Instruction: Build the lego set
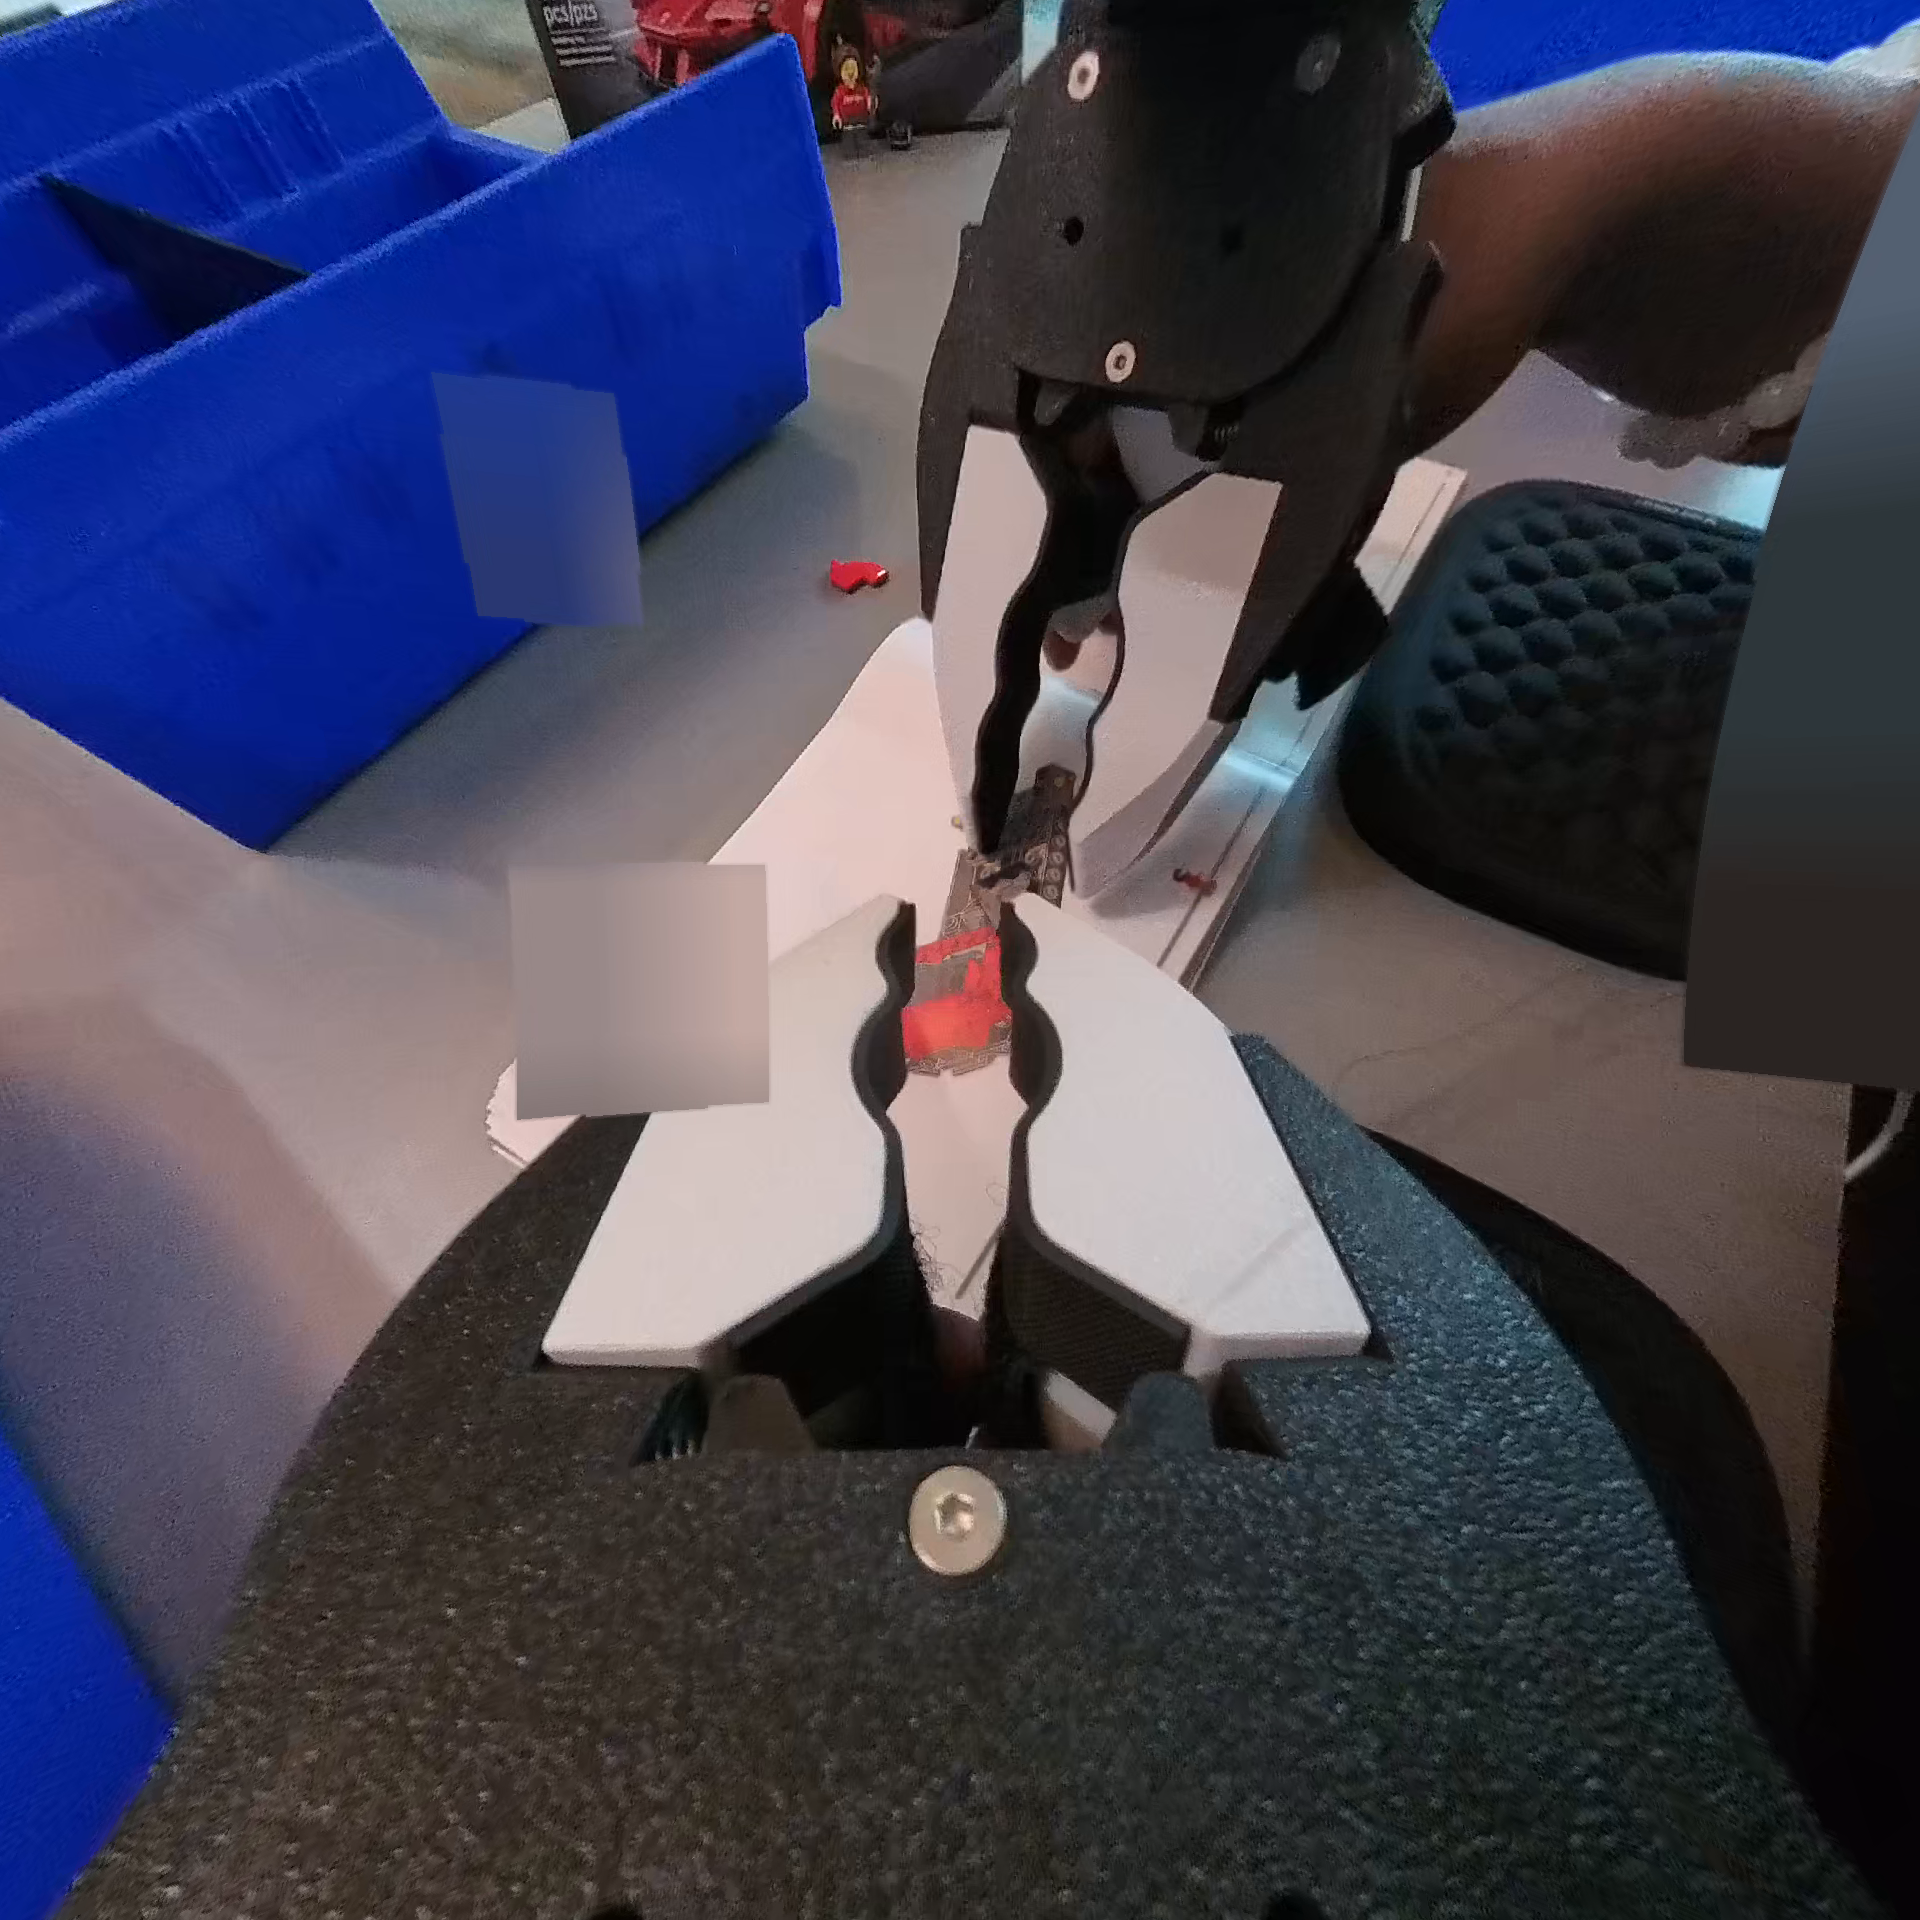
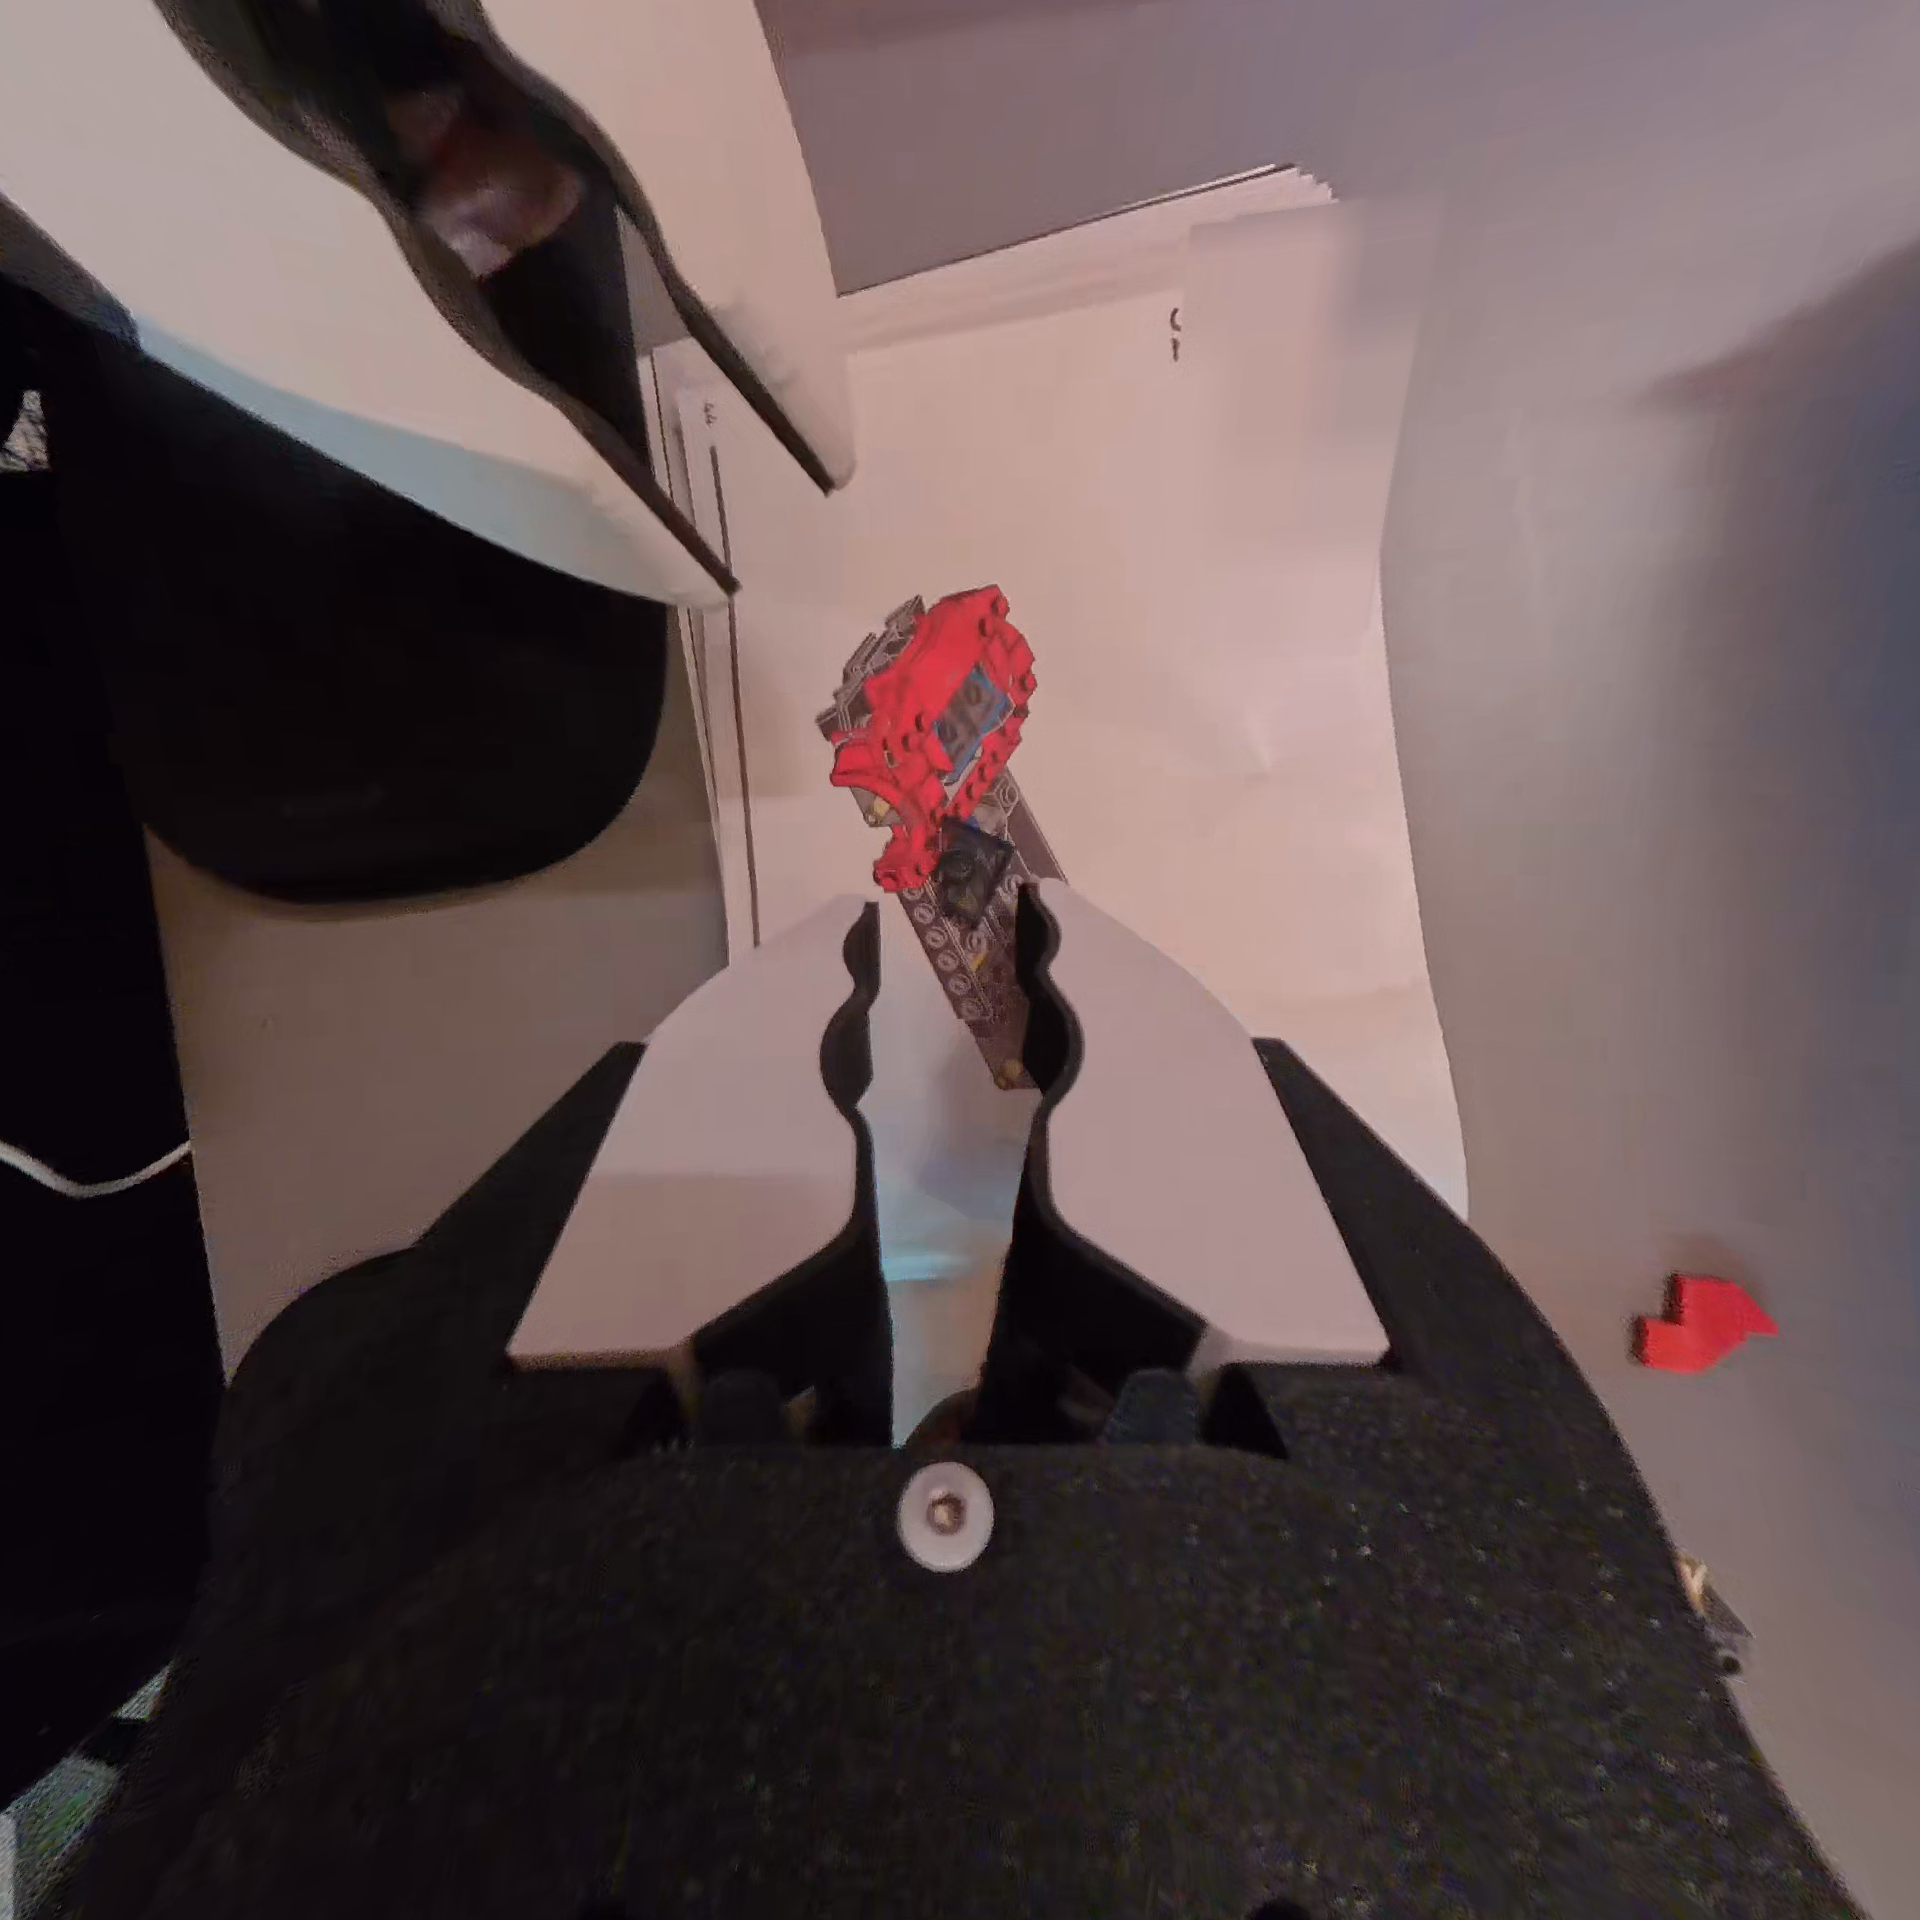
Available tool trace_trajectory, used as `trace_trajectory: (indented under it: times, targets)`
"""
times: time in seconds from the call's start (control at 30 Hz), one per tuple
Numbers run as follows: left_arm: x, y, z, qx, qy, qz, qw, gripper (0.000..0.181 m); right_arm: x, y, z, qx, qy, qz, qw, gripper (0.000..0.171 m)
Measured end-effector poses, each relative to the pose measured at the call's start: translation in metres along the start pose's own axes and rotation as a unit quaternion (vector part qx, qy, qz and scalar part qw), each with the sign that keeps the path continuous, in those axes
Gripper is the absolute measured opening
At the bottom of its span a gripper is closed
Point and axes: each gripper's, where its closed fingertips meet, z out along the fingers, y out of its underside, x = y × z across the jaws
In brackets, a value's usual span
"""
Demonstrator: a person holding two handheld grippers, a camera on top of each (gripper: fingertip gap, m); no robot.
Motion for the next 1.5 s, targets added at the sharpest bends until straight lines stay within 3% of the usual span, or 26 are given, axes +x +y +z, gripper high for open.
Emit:
trace_trajectory:
  times: [0.17,0.33,0.5,0.73,0.93,1.33,1.5]
  targets:
    - [0.000,0.001,0.002,-0.001,0.009,-0.002,1.000,0.014,0.009,0.004,0.009,-0.019,0.048,-0.005,0.999,0.009]
    - [-0.009,0.001,0.006,-0.006,0.003,-0.030,1.000,0.012,0.006,0.005,0.006,0.007,0.053,0.000,0.999,0.009]
    - [-0.016,-0.006,0.011,0.004,0.000,-0.080,0.997,0.012,0.009,-0.005,-0.021,0.074,0.095,0.000,0.993,0.008]
    - [0.001,-0.049,0.041,0.076,0.099,-0.230,0.965,0.012,0.020,-0.007,-0.082,0.161,0.242,0.027,0.956,0.008]
    - [0.022,-0.076,0.069,0.069,0.189,-0.275,0.940,0.011,0.017,0.013,-0.105,0.182,0.283,0.056,0.940,0.008]
    - [0.057,-0.099,0.092,0.036,0.301,-0.266,0.915,0.002,0.014,0.043,-0.131,0.216,0.300,0.073,0.926,0.008]
    - [0.061,-0.109,0.083,-0.013,0.414,-0.271,0.869,0.002,0.001,0.051,-0.146,0.182,0.214,-0.086,0.956,0.024]
